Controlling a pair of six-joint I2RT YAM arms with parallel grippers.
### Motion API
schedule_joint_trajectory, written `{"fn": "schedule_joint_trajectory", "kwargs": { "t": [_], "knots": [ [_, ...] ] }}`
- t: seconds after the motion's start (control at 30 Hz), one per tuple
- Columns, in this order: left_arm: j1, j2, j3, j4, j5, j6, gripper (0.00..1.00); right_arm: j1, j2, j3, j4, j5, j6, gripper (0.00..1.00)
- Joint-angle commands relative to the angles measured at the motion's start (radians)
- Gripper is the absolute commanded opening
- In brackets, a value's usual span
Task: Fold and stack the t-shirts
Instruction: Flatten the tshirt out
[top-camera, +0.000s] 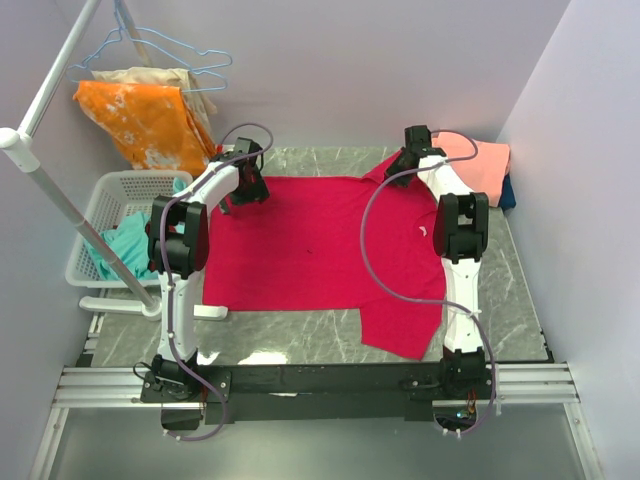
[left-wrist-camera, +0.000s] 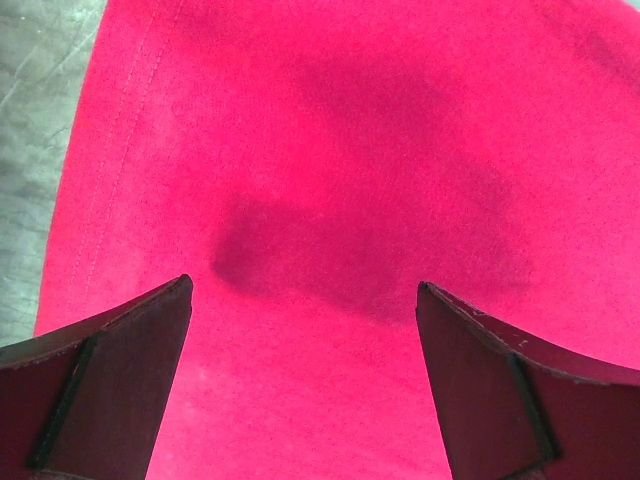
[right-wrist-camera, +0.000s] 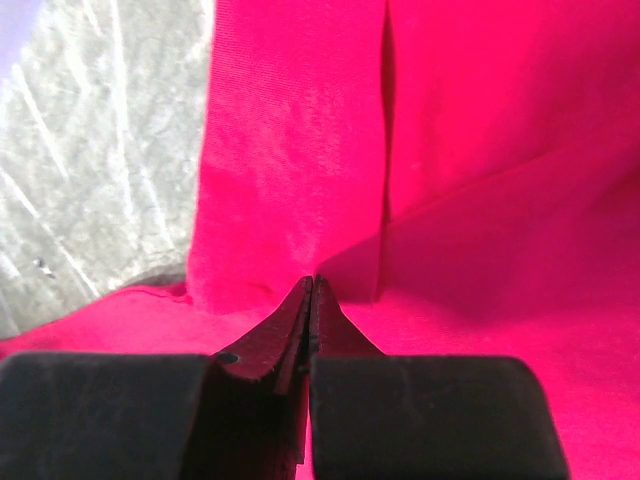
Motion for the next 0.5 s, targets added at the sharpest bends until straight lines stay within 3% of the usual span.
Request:
{"fn": "schedule_joint_trajectory", "kwargs": {
  "t": [0.0,0.1,0.13,0.17,0.27,0.47],
  "knots": [
    [-0.005,-0.062,0.010,-0.016,-0.025,0.022,0.99,-0.004,-0.021,-0.013,0.068,-0.017,0.025,0.00],
    [-0.005,-0.062,0.007,-0.013,-0.024,0.024,0.99,-0.004,-0.044,-0.011,0.043,0.013,0.014,0.01],
    [-0.005,-0.060,0.007,-0.011,-0.024,0.024,0.99,-0.002,-0.053,-0.024,0.042,0.025,0.010,0.08],
    [-0.003,-0.059,0.007,-0.010,-0.022,0.025,1.00,-0.004,-0.061,-0.030,0.037,0.045,0.005,0.24],
    [-0.003,-0.051,0.010,-0.008,-0.016,0.025,1.00,-0.004,-0.076,-0.036,0.010,0.073,-0.009,0.33],
    [-0.003,-0.046,0.013,-0.006,-0.008,0.022,0.99,-0.004,-0.081,-0.050,-0.023,0.107,-0.019,0.33]
  ]
}}
